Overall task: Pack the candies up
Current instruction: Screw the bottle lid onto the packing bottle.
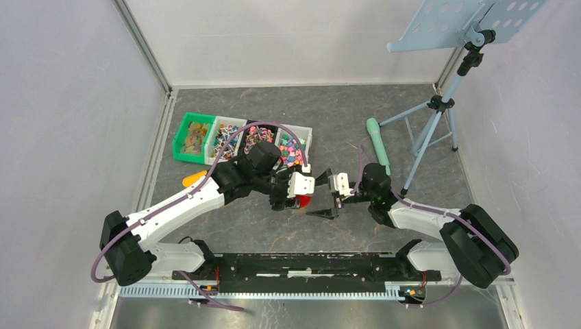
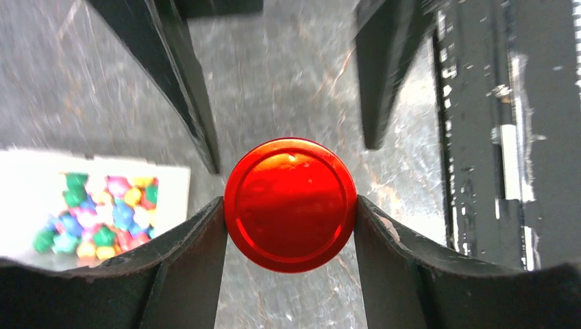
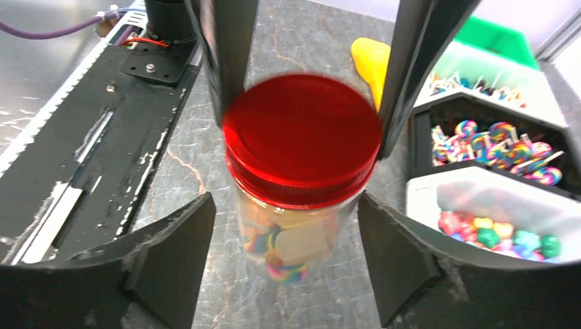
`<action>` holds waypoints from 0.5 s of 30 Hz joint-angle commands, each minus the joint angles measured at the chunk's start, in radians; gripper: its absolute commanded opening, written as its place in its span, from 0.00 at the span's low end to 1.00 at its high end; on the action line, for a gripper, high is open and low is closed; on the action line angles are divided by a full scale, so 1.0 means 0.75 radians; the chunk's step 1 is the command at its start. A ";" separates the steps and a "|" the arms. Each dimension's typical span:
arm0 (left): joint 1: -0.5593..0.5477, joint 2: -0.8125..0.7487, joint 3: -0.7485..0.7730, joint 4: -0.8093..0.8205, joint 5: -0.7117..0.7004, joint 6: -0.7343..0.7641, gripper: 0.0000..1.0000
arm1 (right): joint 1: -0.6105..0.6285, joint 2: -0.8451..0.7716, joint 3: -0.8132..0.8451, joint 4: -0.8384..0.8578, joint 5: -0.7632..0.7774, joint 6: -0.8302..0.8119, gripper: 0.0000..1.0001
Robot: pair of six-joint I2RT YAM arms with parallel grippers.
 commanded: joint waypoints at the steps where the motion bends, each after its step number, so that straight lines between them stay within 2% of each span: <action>1: 0.061 -0.013 -0.070 0.169 -0.105 -0.100 0.02 | 0.005 -0.042 0.041 0.015 0.107 -0.083 0.98; 6: 0.073 -0.031 -0.138 0.288 -0.167 -0.171 0.02 | 0.002 -0.145 0.036 -0.204 0.208 -0.114 0.98; 9: 0.073 -0.048 -0.180 0.377 -0.218 -0.250 0.02 | 0.004 -0.244 -0.008 -0.288 0.339 -0.070 0.98; 15: 0.074 -0.063 -0.264 0.524 -0.305 -0.403 0.02 | 0.004 -0.480 -0.050 -0.360 0.852 0.231 0.98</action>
